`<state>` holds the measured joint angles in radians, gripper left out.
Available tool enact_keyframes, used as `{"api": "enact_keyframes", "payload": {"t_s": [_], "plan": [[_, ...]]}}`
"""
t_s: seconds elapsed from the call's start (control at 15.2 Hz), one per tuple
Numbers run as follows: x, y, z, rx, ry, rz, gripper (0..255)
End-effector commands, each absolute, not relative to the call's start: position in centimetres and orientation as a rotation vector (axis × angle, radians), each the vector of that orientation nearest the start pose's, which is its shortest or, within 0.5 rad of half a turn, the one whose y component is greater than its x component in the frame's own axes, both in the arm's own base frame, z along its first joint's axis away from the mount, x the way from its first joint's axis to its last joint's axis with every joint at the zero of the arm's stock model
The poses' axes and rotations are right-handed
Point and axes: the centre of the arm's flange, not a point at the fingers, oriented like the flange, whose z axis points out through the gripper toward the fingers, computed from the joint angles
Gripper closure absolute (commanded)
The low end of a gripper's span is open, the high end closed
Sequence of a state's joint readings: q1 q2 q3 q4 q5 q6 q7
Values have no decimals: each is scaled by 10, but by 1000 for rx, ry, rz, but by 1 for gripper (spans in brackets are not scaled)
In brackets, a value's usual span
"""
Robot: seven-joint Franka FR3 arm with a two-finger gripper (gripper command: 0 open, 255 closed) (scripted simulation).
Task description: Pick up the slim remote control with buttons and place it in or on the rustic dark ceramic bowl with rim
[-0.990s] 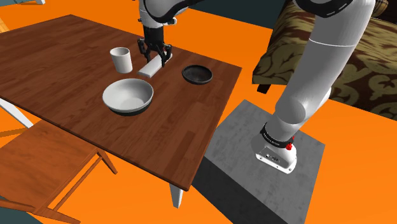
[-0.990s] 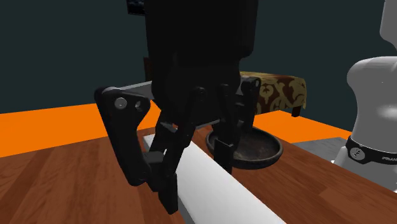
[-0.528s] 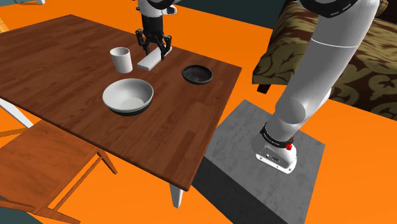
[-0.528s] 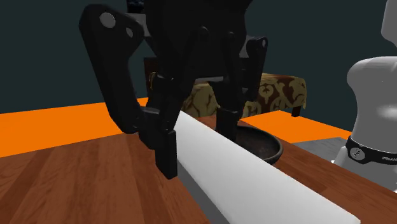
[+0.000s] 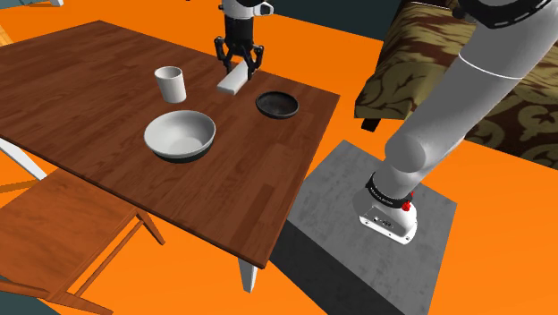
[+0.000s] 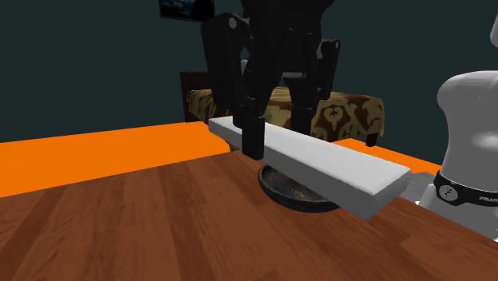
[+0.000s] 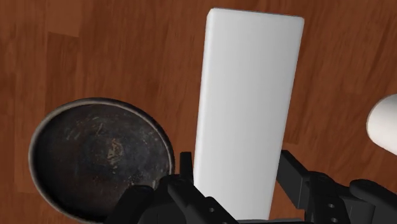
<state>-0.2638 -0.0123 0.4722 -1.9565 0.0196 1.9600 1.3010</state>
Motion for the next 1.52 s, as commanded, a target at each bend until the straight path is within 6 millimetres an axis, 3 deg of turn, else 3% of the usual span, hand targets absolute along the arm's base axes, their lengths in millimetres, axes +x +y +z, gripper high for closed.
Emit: {"api": "enact_keyframes", "payload": {"t_s": [0.0,0.53,1.45], "plan": [[527,95,485,-2662,1631,-3,255],[467,19,488,-2662,1631,-3,255],[467,19,413,-2662,1631,-3,255]]}}
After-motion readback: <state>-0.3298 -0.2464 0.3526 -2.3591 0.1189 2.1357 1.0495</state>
